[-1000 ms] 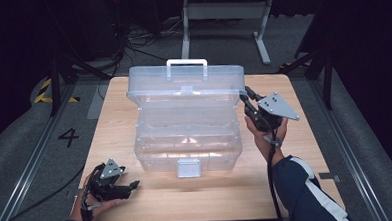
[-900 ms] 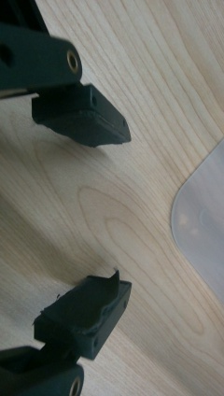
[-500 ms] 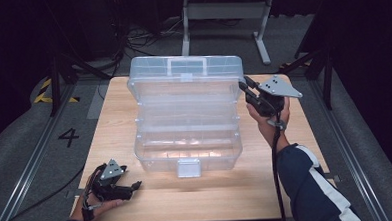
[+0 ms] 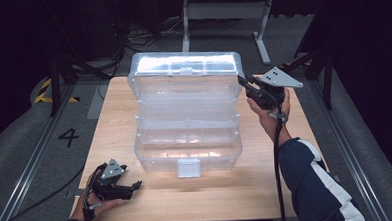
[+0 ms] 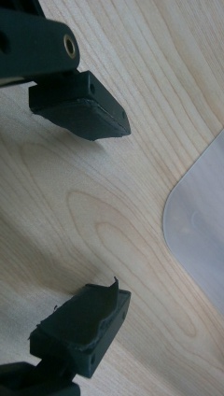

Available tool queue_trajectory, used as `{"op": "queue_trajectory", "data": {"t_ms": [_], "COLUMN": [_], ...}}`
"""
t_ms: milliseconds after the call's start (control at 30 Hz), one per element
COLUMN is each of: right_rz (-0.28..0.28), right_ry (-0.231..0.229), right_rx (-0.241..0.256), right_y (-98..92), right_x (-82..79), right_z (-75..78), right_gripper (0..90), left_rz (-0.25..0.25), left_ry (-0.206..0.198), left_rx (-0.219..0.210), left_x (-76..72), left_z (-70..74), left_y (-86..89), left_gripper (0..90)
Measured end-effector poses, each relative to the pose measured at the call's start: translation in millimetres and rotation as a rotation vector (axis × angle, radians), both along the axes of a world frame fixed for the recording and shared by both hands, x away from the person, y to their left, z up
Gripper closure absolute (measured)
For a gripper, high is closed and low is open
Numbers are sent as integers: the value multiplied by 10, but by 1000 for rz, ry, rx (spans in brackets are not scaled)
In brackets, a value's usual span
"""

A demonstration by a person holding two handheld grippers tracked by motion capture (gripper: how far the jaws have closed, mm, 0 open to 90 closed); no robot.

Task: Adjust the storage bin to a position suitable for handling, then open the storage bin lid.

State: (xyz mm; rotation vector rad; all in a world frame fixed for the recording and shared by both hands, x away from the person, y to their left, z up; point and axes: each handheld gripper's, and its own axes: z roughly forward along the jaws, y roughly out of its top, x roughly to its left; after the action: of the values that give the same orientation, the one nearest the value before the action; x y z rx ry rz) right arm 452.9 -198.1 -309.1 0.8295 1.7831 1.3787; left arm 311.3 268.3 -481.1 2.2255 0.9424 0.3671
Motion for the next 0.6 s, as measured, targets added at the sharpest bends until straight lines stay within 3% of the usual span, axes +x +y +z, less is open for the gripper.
{"op": "queue_trajectory", "data": {"t_ms": [600], "right_rz": [39], "right_ry": [24], "right_rx": [-27], "right_y": [-39], "right_x": [161], "right_z": [70], "right_gripper": [755], "left_rz": [7], "left_ry": [8], "left_rx": [2], "left_x": [1], "left_z": [3], "left_y": [-1], "left_gripper": [185]}}
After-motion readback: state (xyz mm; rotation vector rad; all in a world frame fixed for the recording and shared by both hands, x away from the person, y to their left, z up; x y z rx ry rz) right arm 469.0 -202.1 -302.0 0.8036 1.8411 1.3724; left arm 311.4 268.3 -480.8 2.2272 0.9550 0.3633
